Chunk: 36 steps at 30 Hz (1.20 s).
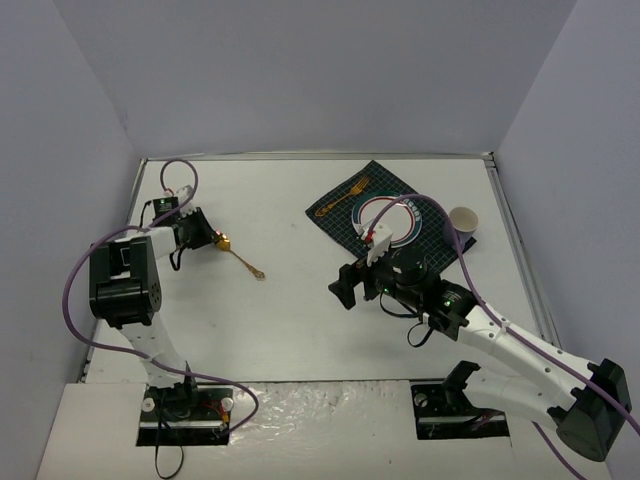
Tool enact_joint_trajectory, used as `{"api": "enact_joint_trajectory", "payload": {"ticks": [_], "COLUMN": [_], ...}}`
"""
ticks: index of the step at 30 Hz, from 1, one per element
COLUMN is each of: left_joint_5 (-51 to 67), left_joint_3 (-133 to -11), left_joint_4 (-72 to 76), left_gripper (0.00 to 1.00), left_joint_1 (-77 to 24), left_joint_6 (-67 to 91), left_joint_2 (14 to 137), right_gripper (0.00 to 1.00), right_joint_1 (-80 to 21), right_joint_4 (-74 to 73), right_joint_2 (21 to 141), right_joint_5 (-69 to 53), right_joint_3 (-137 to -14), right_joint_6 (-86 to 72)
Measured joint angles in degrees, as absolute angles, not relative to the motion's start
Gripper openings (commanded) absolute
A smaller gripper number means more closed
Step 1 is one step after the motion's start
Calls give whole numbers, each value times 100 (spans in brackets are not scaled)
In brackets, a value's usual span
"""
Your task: Set the dinner table for one person
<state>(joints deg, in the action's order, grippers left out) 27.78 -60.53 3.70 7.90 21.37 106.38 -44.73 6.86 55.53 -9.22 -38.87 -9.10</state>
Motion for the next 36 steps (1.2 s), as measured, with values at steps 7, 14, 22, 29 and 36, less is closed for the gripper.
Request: {"api": "enact_joint_trajectory", "payload": {"ticks": [7,14,22,29,36], "left_joint_5": [3102,3101,2617,1793,1198], "left_joint_3": [-6051,-6014,-6030,-6003,-5986], "left_joint_4": [468,390,296,229,224], "left_gripper": [0,0,0,0,0], "left_joint_1": [790,556,-1183,-2619,-3501], "left_joint_6": [2126,2055,1752,1651,1521], "left_joint_2": [10606,9864,8146,7530,7361], "right_gripper": [100,100,100,96,86], "right_joint_1": [-4473,-4491,-4660,-4813,-4816], "right_joint_4": [682,473,316,220,169], "right_joint_2": [5553,5592,6016,6545,6996], "right_joint_5": [-923,-920,-913,-589,-225], "right_joint_3": [-3874,-3948,-4551,-5130,-5407], "right_joint_6": [-910,-1007,-1378,-1625,-1792]}}
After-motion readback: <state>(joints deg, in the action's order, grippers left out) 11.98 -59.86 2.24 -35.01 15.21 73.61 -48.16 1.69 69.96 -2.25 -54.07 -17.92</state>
